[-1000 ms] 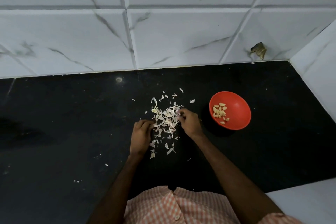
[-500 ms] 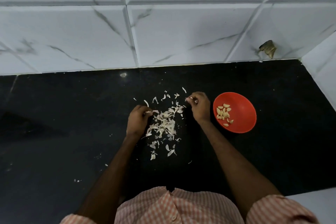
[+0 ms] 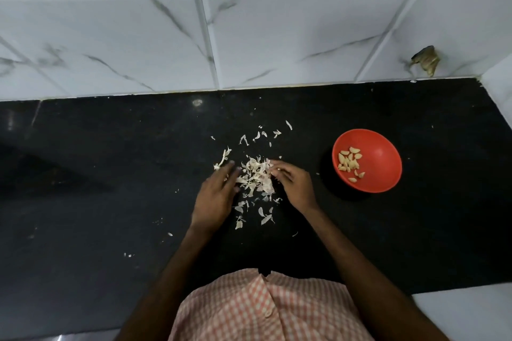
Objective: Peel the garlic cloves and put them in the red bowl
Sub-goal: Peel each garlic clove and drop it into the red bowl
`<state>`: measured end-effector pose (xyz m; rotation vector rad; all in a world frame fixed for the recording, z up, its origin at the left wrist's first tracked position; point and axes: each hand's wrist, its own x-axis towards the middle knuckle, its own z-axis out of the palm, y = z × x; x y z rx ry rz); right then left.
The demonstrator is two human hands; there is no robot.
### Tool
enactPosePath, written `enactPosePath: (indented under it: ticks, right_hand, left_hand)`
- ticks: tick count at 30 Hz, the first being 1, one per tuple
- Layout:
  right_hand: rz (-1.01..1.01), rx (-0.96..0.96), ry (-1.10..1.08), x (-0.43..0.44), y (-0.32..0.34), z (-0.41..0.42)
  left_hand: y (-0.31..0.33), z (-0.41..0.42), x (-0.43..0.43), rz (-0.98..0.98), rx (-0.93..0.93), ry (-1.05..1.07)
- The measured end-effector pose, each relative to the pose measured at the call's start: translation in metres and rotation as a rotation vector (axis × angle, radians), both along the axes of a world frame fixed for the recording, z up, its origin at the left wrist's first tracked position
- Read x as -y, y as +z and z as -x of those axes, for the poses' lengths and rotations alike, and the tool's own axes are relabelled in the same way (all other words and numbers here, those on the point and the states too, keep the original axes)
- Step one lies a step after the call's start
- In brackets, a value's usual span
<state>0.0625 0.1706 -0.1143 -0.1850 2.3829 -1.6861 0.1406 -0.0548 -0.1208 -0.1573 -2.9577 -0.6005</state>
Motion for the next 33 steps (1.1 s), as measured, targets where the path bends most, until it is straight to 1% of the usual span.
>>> enactPosePath:
  ticks: [2, 3, 8, 12, 14, 16, 22, 28, 31, 33]
  right_hand:
    - [-0.016, -0.018, -0.106, -0.008, 0.007, -0.001]
    - [-0.012, -0.013, -0.125, -0.011, 0.009, 0.000]
    - [0.057, 0.047, -0.210, -0.016, 0.025, 0.002]
    - [0.082, 0.036, -0.265, -0.016, 0.037, 0.000]
    - [0.104, 0.038, -0.283, -0.018, 0.042, 0.000]
    - [0.113, 0.035, -0.287, -0.020, 0.045, 0.000]
    - [0.097, 0.027, -0.250, -0.025, 0.054, 0.000]
    - [0.091, 0.054, -0.320, -0.027, 0.054, 0.002]
    - [0.030, 0.044, -0.331, -0.031, 0.053, 0.001]
    - [-0.047, 0.034, -0.333, -0.039, 0.050, -0.002]
  left_hand:
    - [-0.011, -0.004, -0.018, 0.079, 0.107, -0.169]
    - [-0.016, -0.003, -0.025, 0.103, 0.160, -0.208]
    - [-0.030, 0.009, -0.039, 0.189, 0.265, -0.238]
    - [-0.014, 0.024, -0.052, 0.175, 0.233, -0.174]
    - [-0.012, 0.034, -0.062, 0.205, 0.225, -0.208]
    - [-0.017, 0.039, -0.068, 0.235, 0.261, -0.239]
    - [-0.027, 0.041, -0.070, 0.197, 0.261, -0.237]
    - [-0.018, 0.043, -0.079, 0.336, 0.288, -0.195]
    - [-0.007, 0.046, -0.079, 0.292, 0.282, -0.193]
    - [0.002, 0.047, -0.080, 0.182, 0.216, -0.205]
